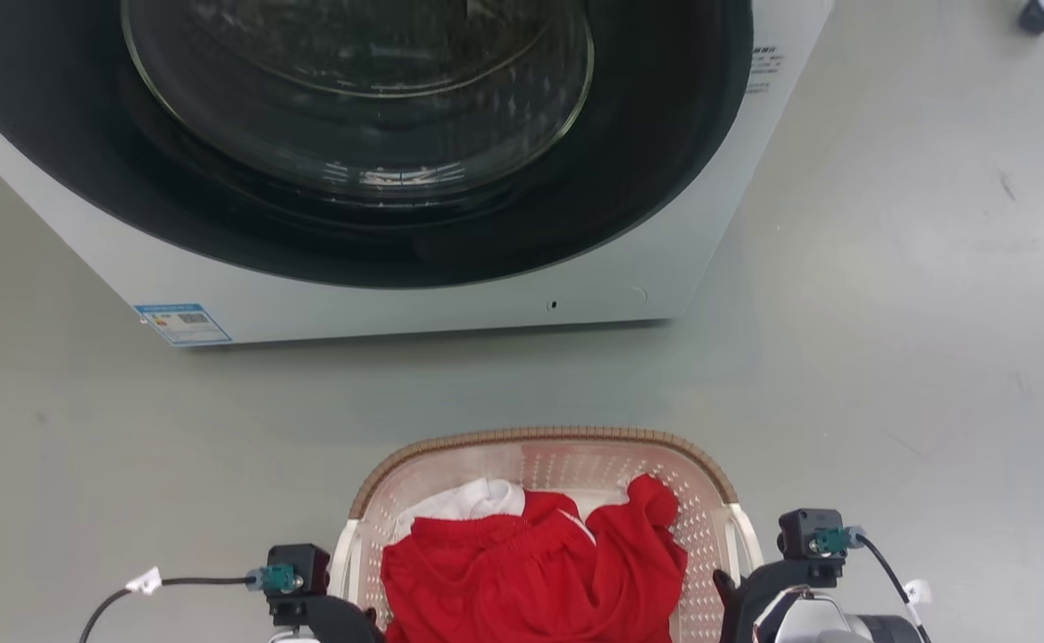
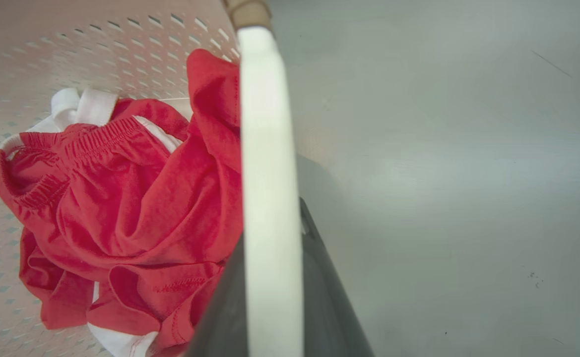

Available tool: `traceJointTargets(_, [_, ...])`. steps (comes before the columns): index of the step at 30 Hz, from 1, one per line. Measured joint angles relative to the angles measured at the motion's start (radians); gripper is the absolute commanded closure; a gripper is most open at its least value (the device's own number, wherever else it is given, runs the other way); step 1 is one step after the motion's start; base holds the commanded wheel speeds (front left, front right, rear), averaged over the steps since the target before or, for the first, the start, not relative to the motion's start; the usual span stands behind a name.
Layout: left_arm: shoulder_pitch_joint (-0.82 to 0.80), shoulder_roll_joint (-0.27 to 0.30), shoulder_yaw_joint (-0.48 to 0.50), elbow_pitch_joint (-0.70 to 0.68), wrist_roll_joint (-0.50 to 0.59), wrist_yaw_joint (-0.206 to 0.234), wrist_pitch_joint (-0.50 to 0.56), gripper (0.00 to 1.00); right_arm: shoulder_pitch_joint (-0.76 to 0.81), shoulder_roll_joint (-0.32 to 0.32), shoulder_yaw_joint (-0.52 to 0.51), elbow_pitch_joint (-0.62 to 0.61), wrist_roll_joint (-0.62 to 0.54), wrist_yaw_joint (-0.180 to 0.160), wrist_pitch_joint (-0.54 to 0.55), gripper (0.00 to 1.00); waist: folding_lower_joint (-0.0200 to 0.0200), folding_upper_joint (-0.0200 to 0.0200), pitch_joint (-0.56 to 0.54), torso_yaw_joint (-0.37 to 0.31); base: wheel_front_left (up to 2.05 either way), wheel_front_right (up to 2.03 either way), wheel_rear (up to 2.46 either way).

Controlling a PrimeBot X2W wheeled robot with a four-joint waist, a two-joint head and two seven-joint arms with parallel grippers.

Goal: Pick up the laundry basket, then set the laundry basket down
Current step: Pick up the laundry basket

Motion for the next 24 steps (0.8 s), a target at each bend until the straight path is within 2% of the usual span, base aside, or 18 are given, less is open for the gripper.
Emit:
traceJointTargets(9, [0.101, 0.010, -0.073, -0.056, -0.071, 0.003, 0.050, 1.00, 0.080, 0.000, 0.014, 0.010, 0.021, 0.000, 0.041, 1.00, 0.0001, 0.0000, -0.118, -0.014, 0.00, 0.00, 0.00])
traceJointTargets(24, [0.177, 0.022, -0.174, -0.114, -0.159, 0.047, 0.119, 1.00, 0.141, -0.005, 0.032, 0.015, 0.055, 0.006, 0.108, 1.00, 0.0002, 0.0000, -0.248, -0.029, 0.00, 0.00, 0.00])
